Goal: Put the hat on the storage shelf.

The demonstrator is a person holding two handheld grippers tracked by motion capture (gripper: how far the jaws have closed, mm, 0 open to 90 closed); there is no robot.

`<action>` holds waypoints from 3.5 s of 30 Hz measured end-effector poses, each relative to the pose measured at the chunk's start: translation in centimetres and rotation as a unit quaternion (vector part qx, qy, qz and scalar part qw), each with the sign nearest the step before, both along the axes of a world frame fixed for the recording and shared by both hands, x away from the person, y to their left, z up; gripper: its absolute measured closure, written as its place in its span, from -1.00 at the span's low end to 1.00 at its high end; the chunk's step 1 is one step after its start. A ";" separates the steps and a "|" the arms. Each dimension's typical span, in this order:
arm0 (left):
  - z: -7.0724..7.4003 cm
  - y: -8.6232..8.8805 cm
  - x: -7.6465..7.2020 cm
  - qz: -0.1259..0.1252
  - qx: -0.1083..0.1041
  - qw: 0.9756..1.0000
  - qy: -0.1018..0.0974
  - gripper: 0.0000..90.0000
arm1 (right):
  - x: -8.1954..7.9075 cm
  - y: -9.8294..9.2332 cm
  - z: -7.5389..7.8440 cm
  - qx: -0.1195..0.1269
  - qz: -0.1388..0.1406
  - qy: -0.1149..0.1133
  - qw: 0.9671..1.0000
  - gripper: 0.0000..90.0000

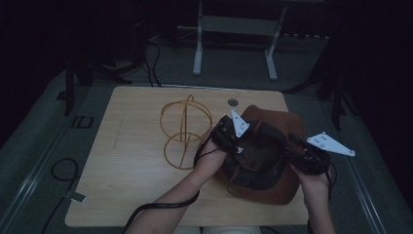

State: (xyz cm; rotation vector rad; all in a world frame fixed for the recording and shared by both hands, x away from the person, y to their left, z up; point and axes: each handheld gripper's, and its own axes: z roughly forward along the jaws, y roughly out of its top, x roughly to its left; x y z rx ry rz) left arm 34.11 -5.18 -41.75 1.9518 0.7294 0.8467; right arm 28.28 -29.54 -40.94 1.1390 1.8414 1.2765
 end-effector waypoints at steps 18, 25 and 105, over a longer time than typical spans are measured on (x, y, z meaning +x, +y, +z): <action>1.8 3.4 -1.7 -0.077 -0.062 0.995 -0.001 0.91 | -2.1 -8.5 0.1 0.029 0.020 -0.025 0.999 -0.10; 2.0 4.8 -2.7 -0.144 -0.088 0.985 -0.021 0.91 | -0.5 -9.2 -1.4 0.008 0.032 -0.025 0.999 -0.03; 2.5 5.0 -4.4 -0.257 -0.188 0.948 -0.029 0.09 | -2.1 -0.3 2.0 0.122 0.251 -0.115 0.953 0.97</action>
